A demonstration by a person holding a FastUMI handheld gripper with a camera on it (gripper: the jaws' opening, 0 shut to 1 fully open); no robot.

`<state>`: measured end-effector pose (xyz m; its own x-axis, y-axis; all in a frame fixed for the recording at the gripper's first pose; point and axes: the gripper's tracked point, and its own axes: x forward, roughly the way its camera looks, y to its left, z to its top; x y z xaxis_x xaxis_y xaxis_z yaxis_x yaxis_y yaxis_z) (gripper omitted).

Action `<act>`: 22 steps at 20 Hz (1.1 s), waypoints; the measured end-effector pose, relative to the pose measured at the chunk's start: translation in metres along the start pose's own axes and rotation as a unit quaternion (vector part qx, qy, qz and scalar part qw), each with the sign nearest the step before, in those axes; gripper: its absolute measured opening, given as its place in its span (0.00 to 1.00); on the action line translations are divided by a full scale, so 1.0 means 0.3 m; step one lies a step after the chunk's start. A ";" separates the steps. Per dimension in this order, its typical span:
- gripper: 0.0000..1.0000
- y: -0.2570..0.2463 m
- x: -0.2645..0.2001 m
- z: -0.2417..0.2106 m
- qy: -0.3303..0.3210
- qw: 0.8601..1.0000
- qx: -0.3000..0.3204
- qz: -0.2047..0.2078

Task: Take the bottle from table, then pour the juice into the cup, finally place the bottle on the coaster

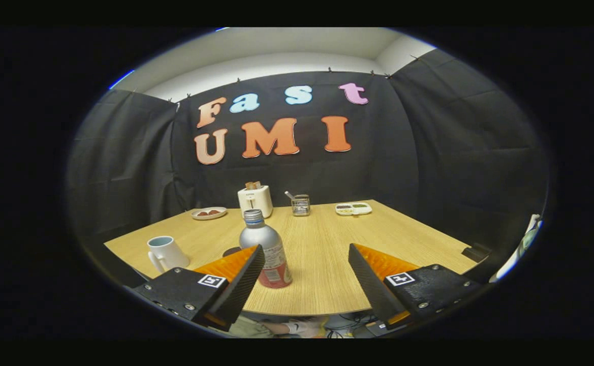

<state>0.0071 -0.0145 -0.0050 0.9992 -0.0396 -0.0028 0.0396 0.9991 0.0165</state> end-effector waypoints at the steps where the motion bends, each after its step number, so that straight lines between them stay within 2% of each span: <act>1: 0.98 0.006 0.004 -0.009 0.003 1.000 -0.001 0.002; 6: 0.98 0.088 0.046 -0.051 0.007 0.999 0.009 0.043; 10: 0.98 0.149 0.087 -0.103 0.017 0.998 -0.016 0.057; 14: 0.99 0.208 0.128 -0.180 0.037 0.996 -0.039 0.065; 18: 0.99 0.225 0.177 -0.249 0.046 0.996 -0.053 0.054; 22: 0.99 0.225 0.210 -0.279 0.044 0.997 -0.035 0.047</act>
<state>0.0725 0.0519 -0.0878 0.9943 0.0536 -0.0920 -0.0583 0.9971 -0.0490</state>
